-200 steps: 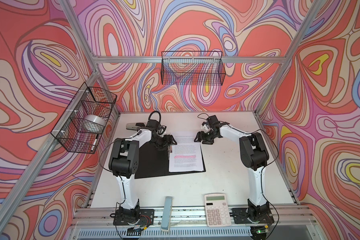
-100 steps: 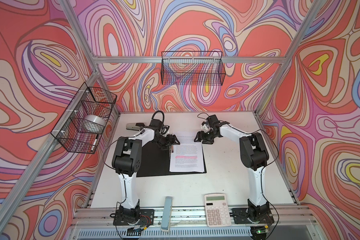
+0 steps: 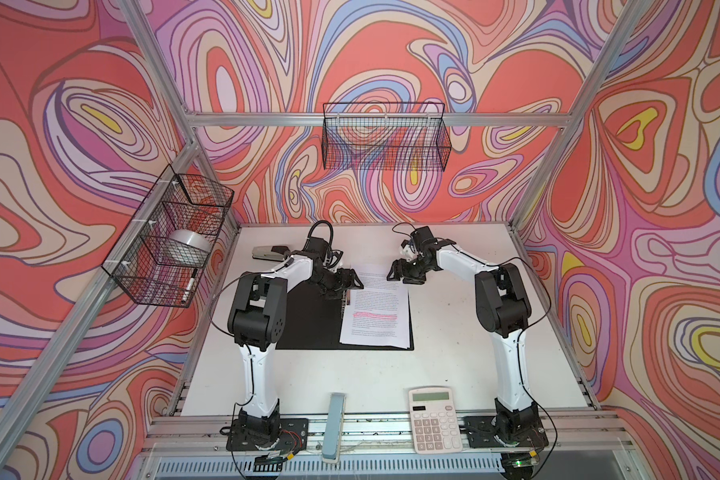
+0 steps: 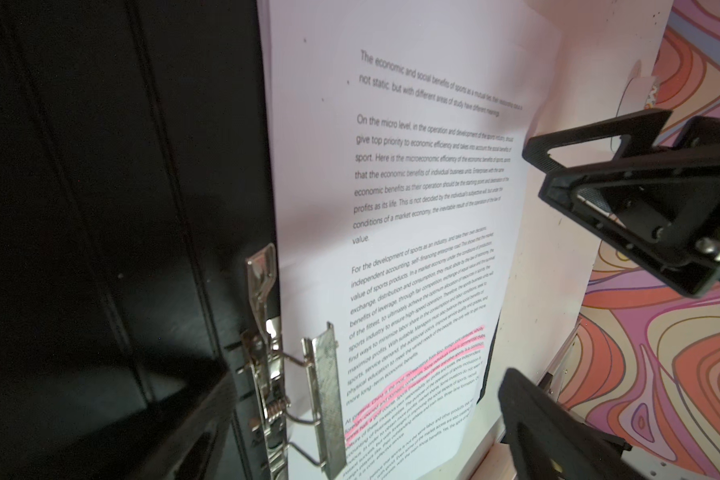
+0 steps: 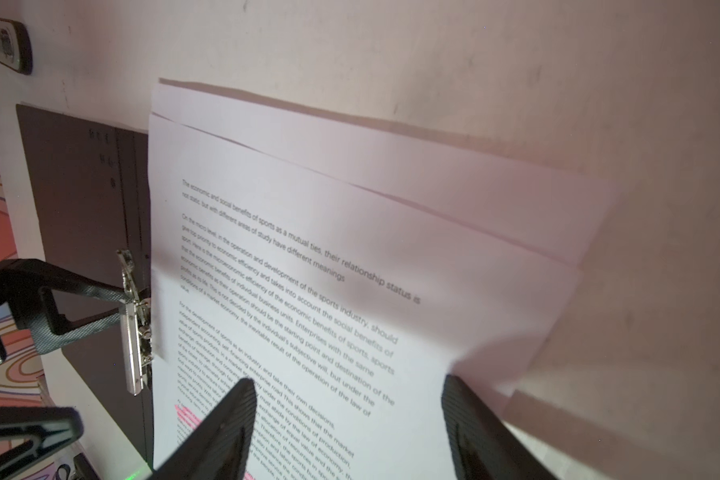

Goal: Put the files into the folder

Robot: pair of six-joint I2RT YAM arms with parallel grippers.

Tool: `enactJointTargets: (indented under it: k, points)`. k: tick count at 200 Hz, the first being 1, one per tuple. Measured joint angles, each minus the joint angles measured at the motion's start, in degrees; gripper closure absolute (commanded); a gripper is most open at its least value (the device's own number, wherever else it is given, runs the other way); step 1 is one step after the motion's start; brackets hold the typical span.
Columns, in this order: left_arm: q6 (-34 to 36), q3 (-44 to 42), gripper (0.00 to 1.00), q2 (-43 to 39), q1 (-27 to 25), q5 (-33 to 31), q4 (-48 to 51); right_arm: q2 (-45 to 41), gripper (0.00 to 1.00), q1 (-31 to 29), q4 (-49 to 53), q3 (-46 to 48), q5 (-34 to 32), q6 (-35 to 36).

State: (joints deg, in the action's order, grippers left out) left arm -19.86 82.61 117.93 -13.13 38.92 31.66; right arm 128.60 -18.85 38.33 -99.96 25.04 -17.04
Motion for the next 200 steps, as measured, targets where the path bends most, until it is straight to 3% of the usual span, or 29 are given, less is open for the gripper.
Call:
enactJointTargets:
  k: [77,200]
  points:
    - [2.1,0.0,0.0,-3.13,0.81,-1.51,2.84,-3.91,0.24,1.46,-0.48,1.57,-7.32,-2.4]
    - [2.27,0.0,0.0,-3.04,0.81,-1.42,2.89,2.19,0.25,2.64,-0.35,-3.19,-1.86,-2.89]
